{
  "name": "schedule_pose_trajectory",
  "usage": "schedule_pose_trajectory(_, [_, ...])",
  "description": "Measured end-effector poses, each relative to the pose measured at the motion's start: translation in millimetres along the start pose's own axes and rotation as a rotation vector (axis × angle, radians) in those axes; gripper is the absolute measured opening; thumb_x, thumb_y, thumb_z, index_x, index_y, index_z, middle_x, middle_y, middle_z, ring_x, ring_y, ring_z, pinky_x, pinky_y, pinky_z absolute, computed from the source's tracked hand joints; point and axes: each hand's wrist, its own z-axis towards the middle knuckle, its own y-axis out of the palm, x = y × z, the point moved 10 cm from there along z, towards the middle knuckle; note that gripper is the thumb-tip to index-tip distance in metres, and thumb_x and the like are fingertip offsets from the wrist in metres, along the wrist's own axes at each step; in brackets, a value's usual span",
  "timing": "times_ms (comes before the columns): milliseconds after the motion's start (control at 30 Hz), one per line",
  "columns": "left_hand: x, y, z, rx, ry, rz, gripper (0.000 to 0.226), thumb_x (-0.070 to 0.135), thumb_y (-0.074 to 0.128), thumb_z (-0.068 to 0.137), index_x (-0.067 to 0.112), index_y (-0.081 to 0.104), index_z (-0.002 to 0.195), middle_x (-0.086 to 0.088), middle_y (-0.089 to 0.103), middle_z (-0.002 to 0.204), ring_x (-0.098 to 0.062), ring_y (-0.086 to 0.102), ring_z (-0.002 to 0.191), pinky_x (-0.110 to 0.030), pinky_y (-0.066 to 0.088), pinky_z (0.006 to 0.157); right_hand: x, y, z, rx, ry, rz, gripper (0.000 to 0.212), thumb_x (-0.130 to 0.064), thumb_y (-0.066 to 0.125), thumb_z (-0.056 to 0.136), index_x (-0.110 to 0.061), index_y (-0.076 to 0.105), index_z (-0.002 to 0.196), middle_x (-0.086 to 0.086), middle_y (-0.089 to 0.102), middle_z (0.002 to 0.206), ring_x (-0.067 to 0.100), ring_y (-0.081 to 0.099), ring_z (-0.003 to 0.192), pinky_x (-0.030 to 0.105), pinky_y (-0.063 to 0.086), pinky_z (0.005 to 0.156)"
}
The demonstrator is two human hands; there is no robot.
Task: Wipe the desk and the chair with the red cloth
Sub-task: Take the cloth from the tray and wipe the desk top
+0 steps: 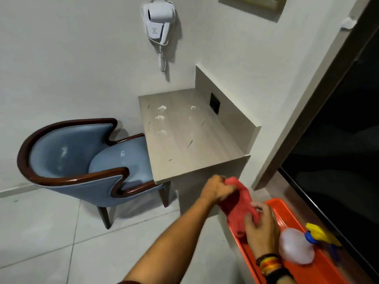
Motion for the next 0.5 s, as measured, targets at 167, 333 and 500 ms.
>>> schedule_pose_trajectory(167, [-52.0,-113.7,81.3,0.109,-0.094,-0.234,0.053,0.040,0.066,0.063,0.005,0.073,0.101,-0.022,0.078,0.100,-0.038,0.077,0.090,-0.052,0.066,0.078,-49.5,101.7,78.4,-0.046,0.025,0.135,0.031,0.002,0.069,0.079,-0.022,0.065,0.098,0.002,0.069,0.103,0.024,0.064,0.098,0.039,0.053,0.089])
schedule_pose_trajectory(333, [-70.9,-203.2,177.2,0.151,0.006,-0.171,0.047,0.040,0.077,0.072,0.017,0.069,0.112,-0.007,0.075,0.109,-0.027,0.072,0.099,-0.040,0.062,0.088,-65.3,199.5,147.6,-0.023,0.209,0.295,0.024,0.005,0.068,0.085,-0.011,0.067,0.103,0.007,0.071,0.098,0.026,0.069,0.093,0.010,0.054,0.069])
schedule_pose_trajectory(500, [-73.7,-234.4,255.2,0.081,0.129,-0.166,0.041,0.030,0.079,0.086,0.019,0.071,0.125,-0.004,0.074,0.106,-0.023,0.072,0.099,-0.039,0.059,0.097,-59.8,254.6,169.5,-0.029,0.384,0.169,0.017,-0.003,0.070,0.089,-0.004,0.064,0.105,0.012,0.068,0.102,0.028,0.064,0.091,0.030,0.050,0.080])
